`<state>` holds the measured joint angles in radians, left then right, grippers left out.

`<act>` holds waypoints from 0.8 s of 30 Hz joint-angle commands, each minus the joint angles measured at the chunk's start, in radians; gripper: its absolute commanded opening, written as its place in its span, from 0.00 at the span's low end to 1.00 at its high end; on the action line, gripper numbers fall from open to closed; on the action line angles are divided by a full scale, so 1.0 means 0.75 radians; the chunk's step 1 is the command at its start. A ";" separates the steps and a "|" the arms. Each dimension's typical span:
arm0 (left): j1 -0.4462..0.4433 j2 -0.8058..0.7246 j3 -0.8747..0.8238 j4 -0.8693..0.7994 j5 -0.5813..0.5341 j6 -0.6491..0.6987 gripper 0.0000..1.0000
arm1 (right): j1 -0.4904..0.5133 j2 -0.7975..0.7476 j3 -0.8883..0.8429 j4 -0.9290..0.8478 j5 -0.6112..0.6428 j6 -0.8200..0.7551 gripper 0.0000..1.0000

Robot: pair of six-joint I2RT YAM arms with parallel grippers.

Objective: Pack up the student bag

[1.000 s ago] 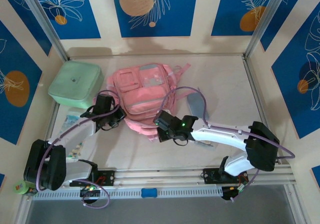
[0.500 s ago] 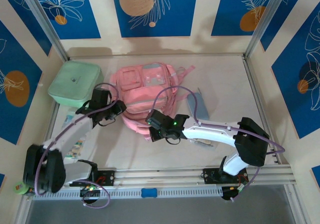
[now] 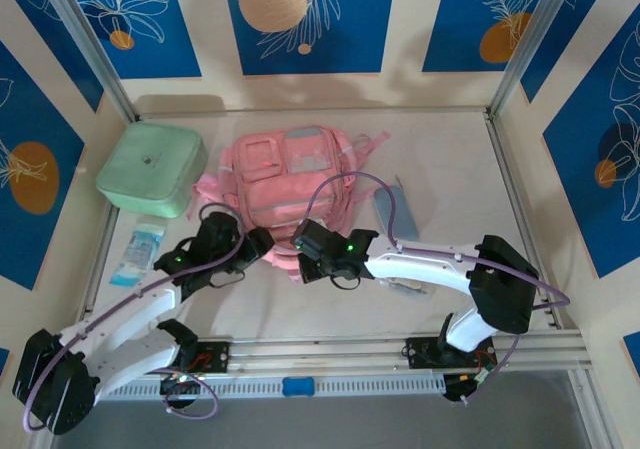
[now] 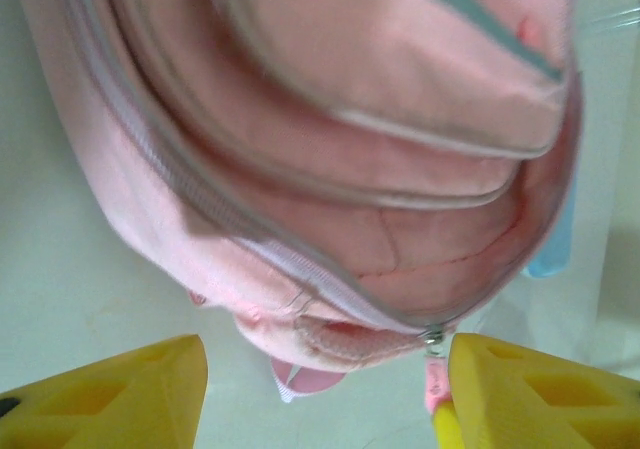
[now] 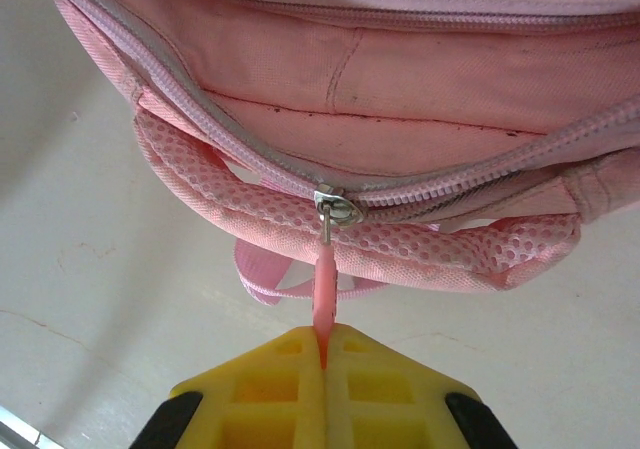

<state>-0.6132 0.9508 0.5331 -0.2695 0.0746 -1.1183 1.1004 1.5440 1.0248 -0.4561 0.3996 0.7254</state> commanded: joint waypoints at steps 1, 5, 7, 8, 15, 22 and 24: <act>-0.074 0.041 0.005 0.067 -0.138 -0.131 0.66 | 0.007 0.005 -0.010 0.026 -0.007 -0.003 0.00; -0.116 0.108 -0.016 0.141 -0.192 -0.231 0.66 | 0.009 0.018 -0.008 0.020 -0.024 0.010 0.00; -0.126 0.131 -0.022 0.159 -0.240 -0.275 0.66 | 0.013 0.012 -0.011 0.019 -0.021 0.013 0.00; -0.129 0.144 -0.016 0.148 -0.257 -0.277 0.66 | 0.014 0.010 -0.014 0.021 -0.016 0.012 0.00; -0.129 0.245 0.027 0.132 -0.334 -0.301 0.62 | 0.015 0.021 -0.017 0.034 -0.016 0.010 0.00; -0.126 0.345 0.047 0.165 -0.345 -0.295 0.48 | 0.019 0.044 0.005 0.021 -0.015 0.008 0.00; -0.127 0.352 0.053 0.160 -0.361 -0.271 0.41 | 0.021 0.040 0.004 0.019 -0.004 0.001 0.00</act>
<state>-0.7029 1.2034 0.5400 -0.1463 -0.1539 -1.3293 1.1030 1.5658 1.0172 -0.4339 0.4000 0.7254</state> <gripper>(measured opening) 0.435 0.053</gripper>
